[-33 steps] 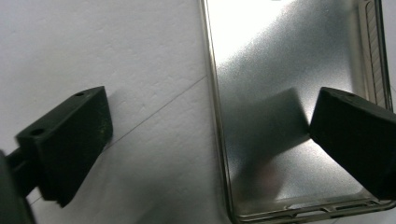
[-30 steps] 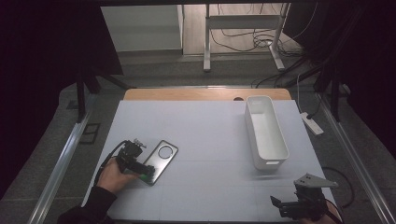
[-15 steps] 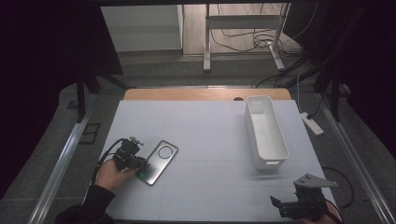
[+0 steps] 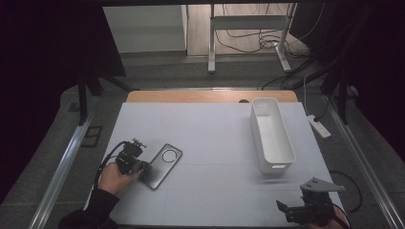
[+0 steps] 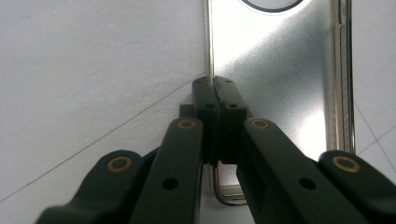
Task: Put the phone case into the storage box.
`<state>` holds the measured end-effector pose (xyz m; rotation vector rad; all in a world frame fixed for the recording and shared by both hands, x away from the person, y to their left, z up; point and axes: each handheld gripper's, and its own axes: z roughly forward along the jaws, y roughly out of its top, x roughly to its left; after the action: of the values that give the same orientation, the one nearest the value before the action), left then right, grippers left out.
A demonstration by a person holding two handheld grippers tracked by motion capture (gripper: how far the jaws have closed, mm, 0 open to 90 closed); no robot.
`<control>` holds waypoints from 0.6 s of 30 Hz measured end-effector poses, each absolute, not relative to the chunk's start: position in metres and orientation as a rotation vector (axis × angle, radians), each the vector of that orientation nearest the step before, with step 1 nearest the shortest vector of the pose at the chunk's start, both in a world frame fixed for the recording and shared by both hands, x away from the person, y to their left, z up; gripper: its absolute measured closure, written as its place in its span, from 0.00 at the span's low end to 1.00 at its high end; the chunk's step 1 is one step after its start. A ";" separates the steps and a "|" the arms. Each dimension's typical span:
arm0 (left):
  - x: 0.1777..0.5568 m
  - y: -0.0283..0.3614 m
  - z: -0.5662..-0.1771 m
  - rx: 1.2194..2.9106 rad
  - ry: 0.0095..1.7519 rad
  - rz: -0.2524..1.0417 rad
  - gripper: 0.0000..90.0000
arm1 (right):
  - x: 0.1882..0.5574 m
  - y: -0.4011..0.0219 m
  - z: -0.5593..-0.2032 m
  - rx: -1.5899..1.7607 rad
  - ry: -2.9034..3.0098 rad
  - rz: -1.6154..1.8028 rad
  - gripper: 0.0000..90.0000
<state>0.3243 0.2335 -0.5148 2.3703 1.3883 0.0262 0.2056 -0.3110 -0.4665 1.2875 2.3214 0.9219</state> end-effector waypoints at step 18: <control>0.309 0.234 -0.509 2.270 1.340 0.125 0.99 | 0.205 -0.311 -0.466 1.279 2.317 0.930 0.00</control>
<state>0.3087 0.2340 -0.5089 2.2696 1.3401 0.1245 0.2052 -0.3112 -0.4662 1.2794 2.3167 0.9304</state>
